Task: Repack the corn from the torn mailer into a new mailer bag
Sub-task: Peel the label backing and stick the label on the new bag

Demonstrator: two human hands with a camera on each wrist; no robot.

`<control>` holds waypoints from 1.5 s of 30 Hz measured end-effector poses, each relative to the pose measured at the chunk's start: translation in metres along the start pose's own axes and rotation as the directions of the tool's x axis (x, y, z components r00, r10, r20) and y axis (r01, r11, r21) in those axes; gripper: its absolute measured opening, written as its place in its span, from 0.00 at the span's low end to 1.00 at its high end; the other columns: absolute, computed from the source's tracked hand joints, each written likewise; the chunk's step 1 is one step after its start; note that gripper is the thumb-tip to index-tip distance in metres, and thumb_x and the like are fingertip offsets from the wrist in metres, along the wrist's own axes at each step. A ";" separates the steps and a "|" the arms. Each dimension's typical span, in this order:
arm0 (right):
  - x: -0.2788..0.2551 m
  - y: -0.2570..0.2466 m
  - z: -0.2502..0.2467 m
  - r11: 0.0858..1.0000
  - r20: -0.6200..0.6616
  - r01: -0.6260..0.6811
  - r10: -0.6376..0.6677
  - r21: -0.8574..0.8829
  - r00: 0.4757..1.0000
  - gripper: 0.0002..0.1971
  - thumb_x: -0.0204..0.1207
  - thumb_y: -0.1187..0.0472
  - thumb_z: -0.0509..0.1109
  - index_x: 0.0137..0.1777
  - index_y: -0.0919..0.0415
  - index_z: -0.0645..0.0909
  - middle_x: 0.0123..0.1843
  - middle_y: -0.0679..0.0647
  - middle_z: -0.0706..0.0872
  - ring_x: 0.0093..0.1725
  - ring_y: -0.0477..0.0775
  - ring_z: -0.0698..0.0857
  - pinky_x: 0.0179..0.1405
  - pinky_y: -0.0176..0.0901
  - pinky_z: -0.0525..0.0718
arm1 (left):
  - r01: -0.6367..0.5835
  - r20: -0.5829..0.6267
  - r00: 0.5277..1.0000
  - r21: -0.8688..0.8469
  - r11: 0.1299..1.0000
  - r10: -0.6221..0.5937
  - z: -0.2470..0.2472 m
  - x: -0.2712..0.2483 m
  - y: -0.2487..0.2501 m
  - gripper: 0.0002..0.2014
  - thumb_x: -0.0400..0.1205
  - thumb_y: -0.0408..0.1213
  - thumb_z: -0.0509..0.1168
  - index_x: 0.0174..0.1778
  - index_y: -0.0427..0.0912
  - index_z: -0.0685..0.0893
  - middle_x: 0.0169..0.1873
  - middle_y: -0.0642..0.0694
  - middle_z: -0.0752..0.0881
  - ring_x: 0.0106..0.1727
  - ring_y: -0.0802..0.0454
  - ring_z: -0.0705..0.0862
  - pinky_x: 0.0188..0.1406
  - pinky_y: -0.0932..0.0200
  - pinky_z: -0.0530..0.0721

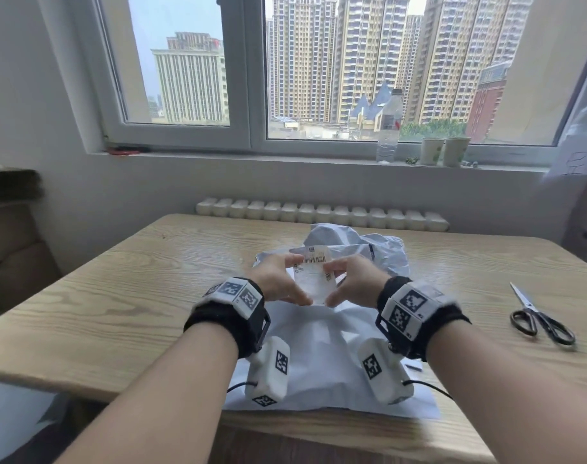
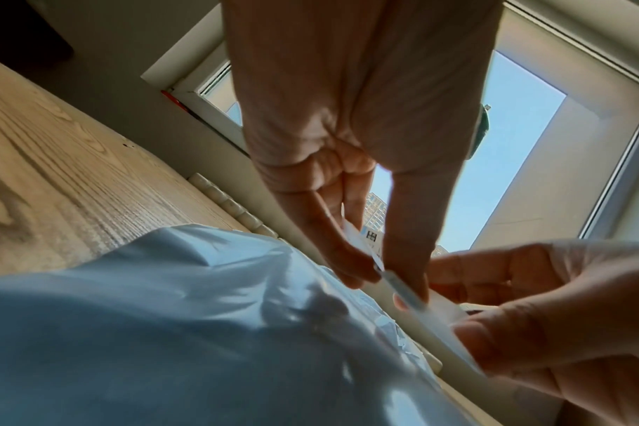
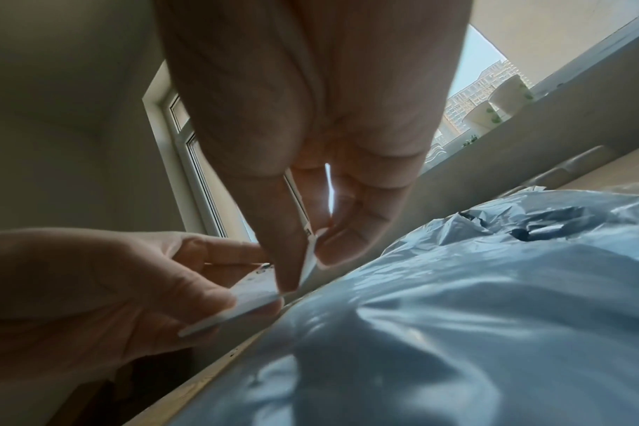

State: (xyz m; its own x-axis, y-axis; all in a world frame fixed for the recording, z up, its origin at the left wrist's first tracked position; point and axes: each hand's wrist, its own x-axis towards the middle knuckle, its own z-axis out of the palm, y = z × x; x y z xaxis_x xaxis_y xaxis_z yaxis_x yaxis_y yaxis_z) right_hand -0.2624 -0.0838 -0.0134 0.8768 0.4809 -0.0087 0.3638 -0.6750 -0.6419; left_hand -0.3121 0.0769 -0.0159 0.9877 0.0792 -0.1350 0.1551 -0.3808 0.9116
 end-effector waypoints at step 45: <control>0.013 -0.005 0.021 0.857 0.182 0.205 -0.133 -0.473 0.974 0.17 0.79 0.62 0.64 0.67 0.60 0.78 0.66 0.57 0.83 0.65 0.57 0.80 0.61 0.41 0.74 | -0.104 0.078 0.995 0.800 0.591 0.069 0.010 0.036 -0.015 0.24 0.86 0.44 0.56 0.79 0.48 0.69 0.81 0.41 0.64 0.82 0.45 0.61 0.80 0.53 0.60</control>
State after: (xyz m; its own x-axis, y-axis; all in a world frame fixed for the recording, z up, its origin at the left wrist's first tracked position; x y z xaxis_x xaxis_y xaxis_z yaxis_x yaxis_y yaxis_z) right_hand -0.2590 -0.0625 -0.0262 0.7488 0.6599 -0.0623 0.6403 -0.7444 -0.1893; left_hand -0.2785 0.0761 -0.0387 0.9947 -0.0194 -0.1013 0.0057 -0.9703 0.2420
